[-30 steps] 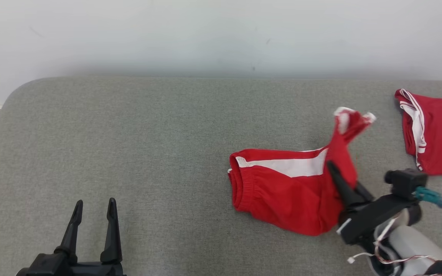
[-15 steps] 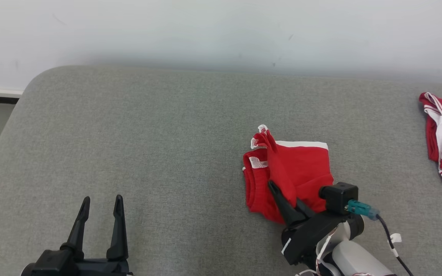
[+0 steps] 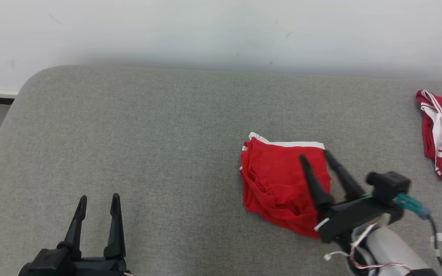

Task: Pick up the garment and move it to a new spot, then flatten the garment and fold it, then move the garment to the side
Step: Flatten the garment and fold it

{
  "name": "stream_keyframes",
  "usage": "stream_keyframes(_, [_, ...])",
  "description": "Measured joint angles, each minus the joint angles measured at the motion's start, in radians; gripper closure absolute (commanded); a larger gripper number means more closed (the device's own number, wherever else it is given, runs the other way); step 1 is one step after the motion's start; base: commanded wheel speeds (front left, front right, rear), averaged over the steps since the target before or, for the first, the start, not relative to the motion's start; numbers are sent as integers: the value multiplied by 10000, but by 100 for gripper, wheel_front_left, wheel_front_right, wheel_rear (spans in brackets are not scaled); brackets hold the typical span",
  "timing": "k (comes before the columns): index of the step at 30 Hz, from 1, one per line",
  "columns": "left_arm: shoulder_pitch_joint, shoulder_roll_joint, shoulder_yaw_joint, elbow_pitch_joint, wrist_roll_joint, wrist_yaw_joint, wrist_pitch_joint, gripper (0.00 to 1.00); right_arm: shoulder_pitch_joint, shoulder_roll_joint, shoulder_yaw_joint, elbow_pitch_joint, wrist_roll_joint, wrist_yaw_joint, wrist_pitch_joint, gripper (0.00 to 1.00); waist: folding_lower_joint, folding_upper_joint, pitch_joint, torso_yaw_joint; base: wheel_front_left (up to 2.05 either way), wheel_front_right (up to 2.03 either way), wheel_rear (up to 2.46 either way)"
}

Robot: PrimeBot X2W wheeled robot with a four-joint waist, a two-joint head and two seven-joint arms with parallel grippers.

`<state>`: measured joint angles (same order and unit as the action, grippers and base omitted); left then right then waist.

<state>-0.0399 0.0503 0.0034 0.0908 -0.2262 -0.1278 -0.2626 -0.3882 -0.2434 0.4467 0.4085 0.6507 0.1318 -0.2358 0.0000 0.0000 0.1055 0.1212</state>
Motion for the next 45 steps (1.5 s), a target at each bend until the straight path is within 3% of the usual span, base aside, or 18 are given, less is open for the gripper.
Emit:
stream_keyframes(4, [1,0,-2,6,13,0,0,0,266,-334,-1009,-109,-130,0,-107,0,0,1,-70,-57,0,0,0])
stream_keyframes(5, [1,2,-4,8,27,0,0,0,346,-385,-1248,-84,-182,0,-111,37,0,1,-83,-52,0,0,0])
stream_keyframes(6, [1,0,-13,8,44,0,0,0,411,-410,-1453,-38,-196,0,-113,59,0,0,-94,-42,0,0,0])
stream_keyframes(7, [1,-2,-25,10,61,0,0,0,453,-422,-1626,48,-211,0,-113,89,0,1,-104,-29,0,0,0])
stream_keyframes(8, [1,0,-29,13,63,0,0,0,474,-433,-1768,157,-263,0,-109,89,0,0,-111,-11,0,0,0])
stream_keyframes(9, [2,0,-33,17,79,-2,0,0,487,-458,-1847,282,-343,0,-104,100,0,1,-115,11,0,0,0])
stream_keyframes(17, [-1,0,-157,84,169,-12,0,0,67,-313,-1599,1570,-899,0,176,100,0,1,-70,263,0,0,0])
stream_keyframes(27, [-68,0,-336,219,324,-15,0,0,-665,577,-385,3427,-1237,0,79,100,0,0,10,761,0,0,0])
stream_keyframes(39, [-188,0,-357,240,305,-17,0,0,-830,1728,1685,3616,-917,0,-205,100,0,0,195,1065,0,0,0])
stream_keyframes(45, [-209,2,-318,255,303,-17,0,0,-1004,1812,1837,3252,-790,0,-244,100,0,1,180,898,0,0,0])
